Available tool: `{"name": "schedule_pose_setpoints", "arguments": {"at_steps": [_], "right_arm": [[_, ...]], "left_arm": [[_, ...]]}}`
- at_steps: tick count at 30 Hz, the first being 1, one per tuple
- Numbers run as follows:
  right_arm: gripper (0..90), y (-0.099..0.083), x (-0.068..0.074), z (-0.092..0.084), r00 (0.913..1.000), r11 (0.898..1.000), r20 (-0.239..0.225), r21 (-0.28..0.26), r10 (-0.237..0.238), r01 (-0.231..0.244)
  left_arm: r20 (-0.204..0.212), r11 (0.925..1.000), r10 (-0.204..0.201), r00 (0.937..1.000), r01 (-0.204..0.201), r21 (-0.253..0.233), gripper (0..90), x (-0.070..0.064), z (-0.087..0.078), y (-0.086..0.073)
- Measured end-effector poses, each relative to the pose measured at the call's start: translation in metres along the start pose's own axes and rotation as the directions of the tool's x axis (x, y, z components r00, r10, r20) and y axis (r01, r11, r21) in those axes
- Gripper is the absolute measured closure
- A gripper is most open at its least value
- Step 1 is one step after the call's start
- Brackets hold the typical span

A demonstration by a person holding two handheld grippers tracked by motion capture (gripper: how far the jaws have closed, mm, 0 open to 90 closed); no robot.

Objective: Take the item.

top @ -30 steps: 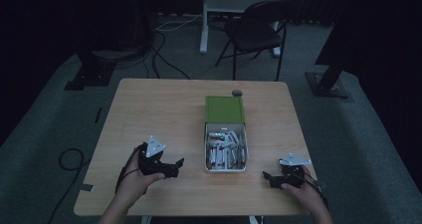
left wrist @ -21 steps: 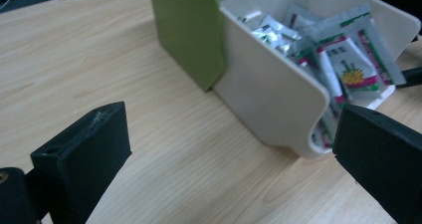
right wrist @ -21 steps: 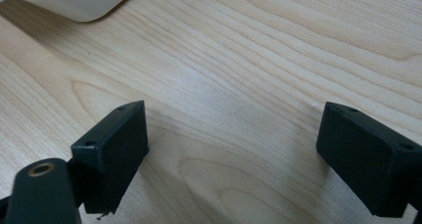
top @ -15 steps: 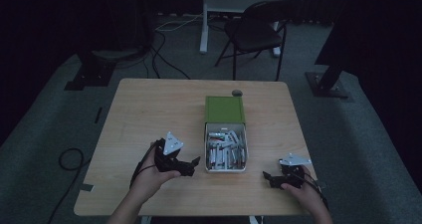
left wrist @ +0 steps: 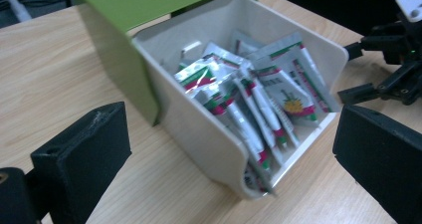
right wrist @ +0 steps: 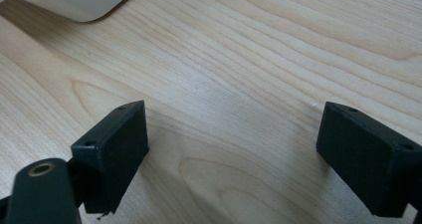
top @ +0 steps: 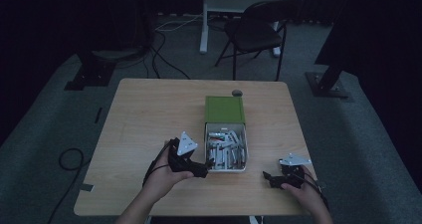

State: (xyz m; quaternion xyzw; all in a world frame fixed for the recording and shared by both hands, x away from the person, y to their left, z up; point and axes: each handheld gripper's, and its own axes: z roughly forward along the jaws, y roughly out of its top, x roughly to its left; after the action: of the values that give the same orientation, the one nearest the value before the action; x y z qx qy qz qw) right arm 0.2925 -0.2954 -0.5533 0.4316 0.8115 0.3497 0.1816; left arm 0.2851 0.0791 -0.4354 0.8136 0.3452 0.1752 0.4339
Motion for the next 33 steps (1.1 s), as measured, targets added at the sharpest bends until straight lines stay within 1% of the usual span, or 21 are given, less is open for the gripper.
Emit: {"name": "schedule_pose_setpoints", "arguments": {"at_steps": [3, 7, 8, 10, 12, 14, 15, 16, 21, 23, 24, 25, 26, 27, 31, 32, 33], "right_arm": [[12.3, 0.0, 0.0, 0.0, 1.0, 1.0, 0.0, 0.0, 0.0, 0.0], [12.3, 0.0, 0.0, 0.0, 1.0, 1.0, 0.0, 0.0, 0.0, 0.0], [12.4, 0.0, 0.0, 0.0, 1.0, 1.0, 0.0, 0.0, 0.0, 0.0], [12.4, 0.0, 0.0, 0.0, 1.0, 1.0, 0.0, 0.0, 0.0, 0.0], [12.4, 0.0, 0.0, 0.0, 1.0, 1.0, 0.0, 0.0, 0.0, 0.0], [12.4, 0.0, 0.0, 0.0, 1.0, 1.0, 0.0, 0.0, 0.0, 0.0], [12.4, 0.0, 0.0, 0.0, 1.0, 1.0, 0.0, -0.001, 0.0, 0.0], [12.4, 0.0, 0.0, 0.0, 1.0, 1.0, 0.0, -0.001, 0.0, 0.0], [12.3, 0.0, 0.0, 0.0, 1.0, 1.0, 0.0, 0.0, 0.0, 0.0], [12.4, 0.0, 0.0, 0.0, 1.0, 1.0, 0.0, 0.0, 0.0, 0.0], [12.4, 0.0, 0.0, 0.0, 1.0, 1.0, 0.0, 0.0, 0.0, 0.0], [12.4, 0.0, 0.0, 0.0, 1.0, 1.0, 0.0, -0.001, 0.0, 0.0], [12.4, 0.0, 0.0, 0.0, 1.0, 1.0, 0.0, -0.001, 0.0, 0.0], [12.4, 0.0, 0.0, 0.0, 1.0, 1.0, 0.0, 0.0, 0.0, 0.0], [12.4, 0.0, 0.0, 0.0, 1.0, 1.0, 0.0, 0.0, 0.0, 0.0], [12.3, 0.0, 0.0, 0.0, 1.0, 1.0, 0.0, -0.001, 0.0, 0.0], [12.3, 0.0, 0.0, 0.0, 1.0, 1.0, 0.0, -0.001, 0.0, 0.0]], "left_arm": [[0.012, 0.9998, 0.02, 0.9997, -0.02, 0.006, 2.2, -0.006, 0.006, 0.003], [0.034, 0.9997, 0.024, 0.9991, -0.024, 0.009, 2.2, -0.013, 0.014, 0.005], [0.042, 0.9998, 0.022, 0.9989, -0.022, 0.003, 2.2, -0.016, 0.016, 0.005], [0.07, 0.9995, 0.032, 0.997, -0.032, -0.003, 2.2, -0.021, 0.02, 0.005], [0.089, 0.9992, 0.04, 0.9953, -0.04, -0.005, 2.2, -0.026, 0.024, 0.005], [0.098, 0.999, 0.046, 0.9942, -0.045, -0.009, 2.2, -0.03, 0.028, 0.005], [0.098, 0.999, 0.046, 0.9942, -0.045, -0.009, 2.2, -0.03, 0.028, 0.005], [0.108, 0.9988, 0.049, 0.9929, -0.048, -0.011, 2.2, -0.034, 0.031, 0.004], [0.126, 0.9986, 0.053, 0.9906, -0.052, -0.013, 2.2, -0.044, 0.039, 0.006], [0.136, 0.9984, 0.056, 0.9892, -0.056, -0.008, 2.2, -0.047, 0.042, 0.007], [0.14, 0.9985, 0.055, 0.9886, -0.055, -0.005, 2.3, -0.05, 0.046, 0.007], [0.14, 0.9985, 0.055, 0.9886, -0.055, -0.005, 5.5, -0.05, 0.046, 0.007], [0.14, 0.9984, 0.057, 0.9885, -0.057, -0.001, 5.5, -0.052, 0.048, 0.007], [0.137, 0.9987, 0.05, 0.9893, -0.049, -0.008, 5.8, -0.055, 0.052, 0.007], [0.135, 0.9993, 0.037, 0.9902, -0.037, 0.0, 7.9, -0.057, 0.058, 0.006], [0.128, 0.9995, 0.03, 0.9914, -0.031, 0.005, 14.7, -0.058, 0.06, 0.006], [0.122, 0.9996, 0.024, 0.9923, -0.025, 0.014, 14.7, -0.058, 0.061, 0.006]]}}
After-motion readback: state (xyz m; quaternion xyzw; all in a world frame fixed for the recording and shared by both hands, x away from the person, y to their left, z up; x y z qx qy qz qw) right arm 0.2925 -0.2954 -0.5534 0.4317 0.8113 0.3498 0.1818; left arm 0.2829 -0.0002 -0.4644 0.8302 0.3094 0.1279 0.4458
